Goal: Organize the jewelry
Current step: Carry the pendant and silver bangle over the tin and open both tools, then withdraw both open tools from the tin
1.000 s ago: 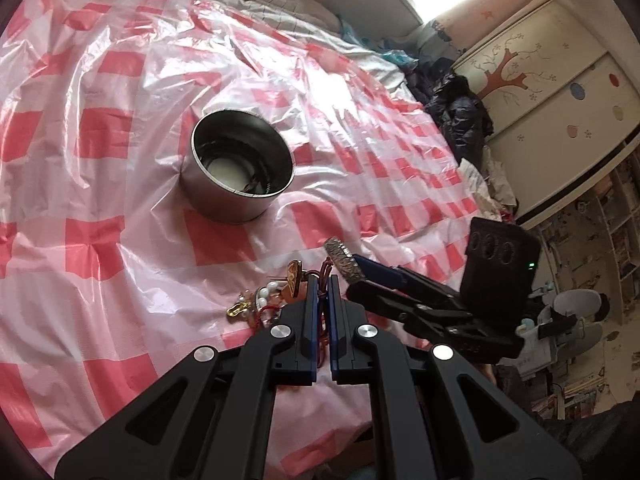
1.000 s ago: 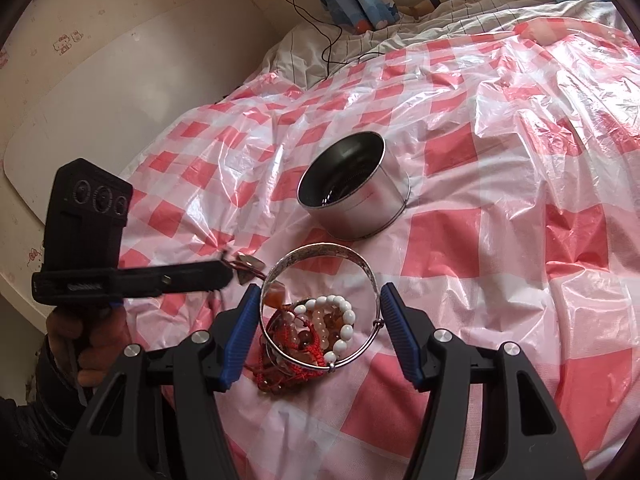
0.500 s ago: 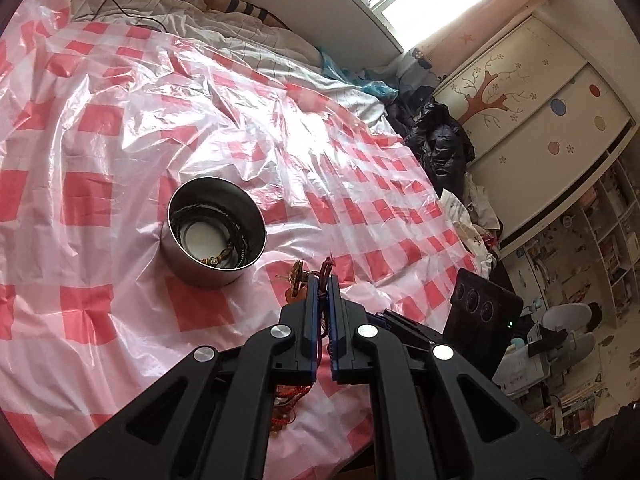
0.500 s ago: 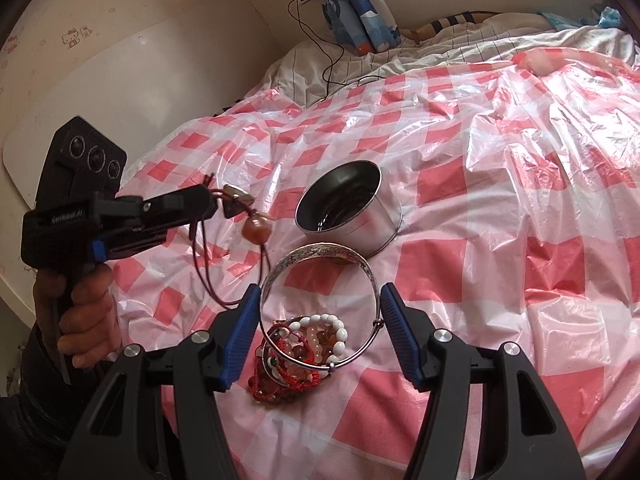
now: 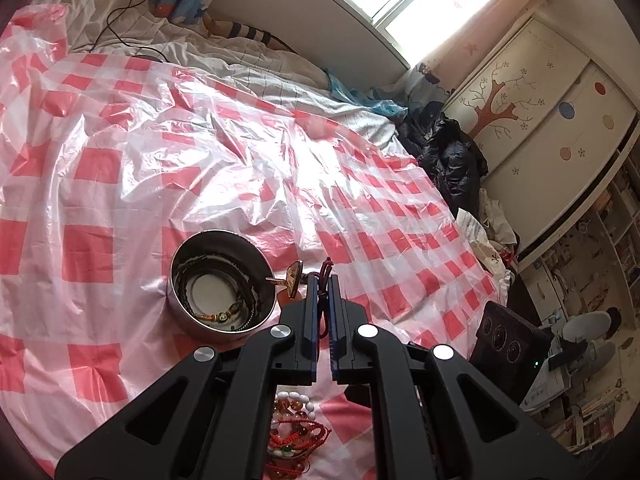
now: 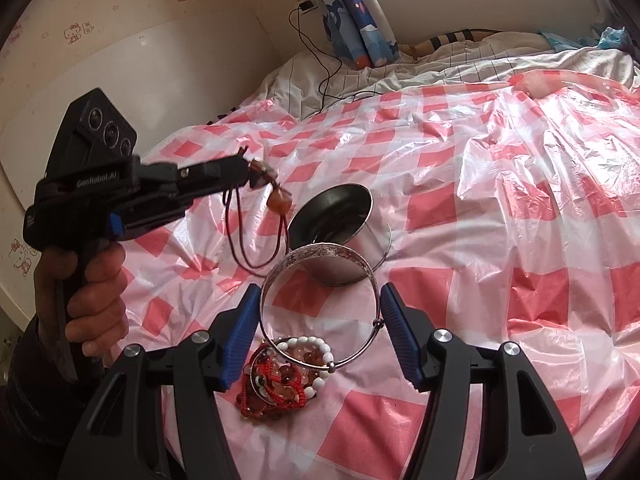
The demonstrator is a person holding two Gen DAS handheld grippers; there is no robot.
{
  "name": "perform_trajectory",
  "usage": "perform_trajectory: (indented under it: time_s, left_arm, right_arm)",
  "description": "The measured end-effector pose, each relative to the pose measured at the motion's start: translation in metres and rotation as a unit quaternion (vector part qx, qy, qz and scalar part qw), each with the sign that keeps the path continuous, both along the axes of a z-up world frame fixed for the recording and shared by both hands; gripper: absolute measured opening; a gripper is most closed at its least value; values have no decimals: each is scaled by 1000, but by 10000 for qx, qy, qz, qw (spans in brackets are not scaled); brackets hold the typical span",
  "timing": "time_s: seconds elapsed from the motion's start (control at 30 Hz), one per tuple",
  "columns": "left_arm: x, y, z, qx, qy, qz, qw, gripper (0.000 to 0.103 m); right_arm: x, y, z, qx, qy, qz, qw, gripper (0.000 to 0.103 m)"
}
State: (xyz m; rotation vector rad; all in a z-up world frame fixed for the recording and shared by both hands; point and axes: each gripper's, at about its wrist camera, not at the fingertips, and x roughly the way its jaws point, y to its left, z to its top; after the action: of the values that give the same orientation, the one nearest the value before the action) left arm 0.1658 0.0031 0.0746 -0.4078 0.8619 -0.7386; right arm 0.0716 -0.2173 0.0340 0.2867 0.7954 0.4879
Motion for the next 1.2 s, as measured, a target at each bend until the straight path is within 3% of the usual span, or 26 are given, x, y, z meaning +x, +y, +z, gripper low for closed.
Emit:
perform_trajectory:
  time_s: [0.4,0.5,0.6,0.67,0.87,1.03,1.13,1.2]
  left_arm:
    - [28,-14,-10,-61,-97,170,9998,4]
    - [47,-14,-37,331,308,386,9982,4]
    - [62,-10,-69,1129,897,708,9870,5]
    - [62,-6,-70,1245,997,760,9843,9]
    - [53,24,-42,1048,542,1275,9848,35]
    - [49,48,-36,964,563,1569,9813,41]
    - [43,53,-33,1057,486,1628,9798,46]
    - [40,55,-32,1095,477,1632,9793,47]
  right_arm:
    - [3,5,-5,-80,16,35,10000,60]
    - [8,7,-4,-146,5,18,9999,60]
    - [14,12,0,-271,-72,27,9996,60]
    - [20,19,5,-402,-166,104,9990,60]
    - [51,51,9,-915,-346,382,9945,60]
    - [79,82,2,-1445,-456,563,9869,60]
    - [99,93,-15,-1830,-287,667,9804,60]
    - [103,91,-20,-1806,-225,681,9809,60]
